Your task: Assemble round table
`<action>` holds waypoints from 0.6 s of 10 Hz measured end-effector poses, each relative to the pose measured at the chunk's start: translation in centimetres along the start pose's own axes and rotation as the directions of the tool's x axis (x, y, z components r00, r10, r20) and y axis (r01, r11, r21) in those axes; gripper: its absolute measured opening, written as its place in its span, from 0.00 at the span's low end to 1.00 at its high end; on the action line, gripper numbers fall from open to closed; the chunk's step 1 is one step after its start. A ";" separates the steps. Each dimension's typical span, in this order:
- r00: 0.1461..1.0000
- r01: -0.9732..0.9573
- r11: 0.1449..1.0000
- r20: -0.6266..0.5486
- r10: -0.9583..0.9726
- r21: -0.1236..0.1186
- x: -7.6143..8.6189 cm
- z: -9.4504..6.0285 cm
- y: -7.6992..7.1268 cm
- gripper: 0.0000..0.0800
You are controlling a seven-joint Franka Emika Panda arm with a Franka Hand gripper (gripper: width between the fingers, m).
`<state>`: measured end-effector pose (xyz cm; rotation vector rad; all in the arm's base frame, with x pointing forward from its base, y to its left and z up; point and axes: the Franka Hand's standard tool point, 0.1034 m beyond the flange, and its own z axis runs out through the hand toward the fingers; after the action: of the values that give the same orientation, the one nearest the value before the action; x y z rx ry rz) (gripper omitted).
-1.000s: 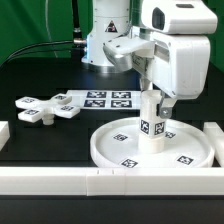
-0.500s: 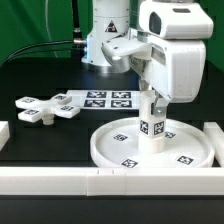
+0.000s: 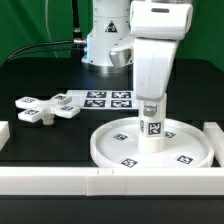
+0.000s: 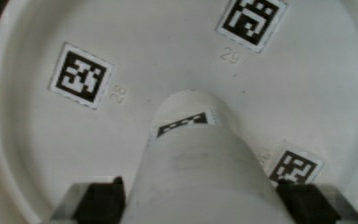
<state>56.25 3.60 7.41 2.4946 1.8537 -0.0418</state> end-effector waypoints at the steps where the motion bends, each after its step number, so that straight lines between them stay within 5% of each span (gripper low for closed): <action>1: 0.990 -0.140 0.990 -0.005 0.141 0.006 0.0 0.0 -0.1 0.51; 6: 0.873 -0.487 0.873 -0.004 0.487 0.011 0.1 0.1 -0.2 0.51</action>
Offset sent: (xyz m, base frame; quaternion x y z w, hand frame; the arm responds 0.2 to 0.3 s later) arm 0.0000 0.0000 0.0000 0.0000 0.0000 0.1938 0.9810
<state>56.14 3.77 7.32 2.8868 1.1685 -0.0275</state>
